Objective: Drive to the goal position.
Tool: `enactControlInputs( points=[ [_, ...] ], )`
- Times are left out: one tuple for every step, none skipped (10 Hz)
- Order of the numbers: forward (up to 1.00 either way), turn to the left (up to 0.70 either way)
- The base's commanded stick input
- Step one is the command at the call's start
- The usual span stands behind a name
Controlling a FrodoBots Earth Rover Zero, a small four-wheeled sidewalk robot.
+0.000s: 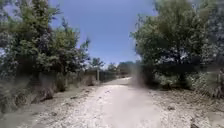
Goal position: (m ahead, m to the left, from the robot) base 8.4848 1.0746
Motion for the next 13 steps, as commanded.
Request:
enactControlInputs(
  points=[
    [0.30,0.00],
    [0.30,0.00],
    [0.30,0.00],
    [0.30,0.00],
    [0.30,0.00],
    [0.30,0.00],
    [0.30,0.00],
    [0.30,0.00],
    [0.30,0.00],
    [0.30,0.00],
    [0.30,0.00],
    [0.30,0.00],
    [0.30,0.00]
  ],
)
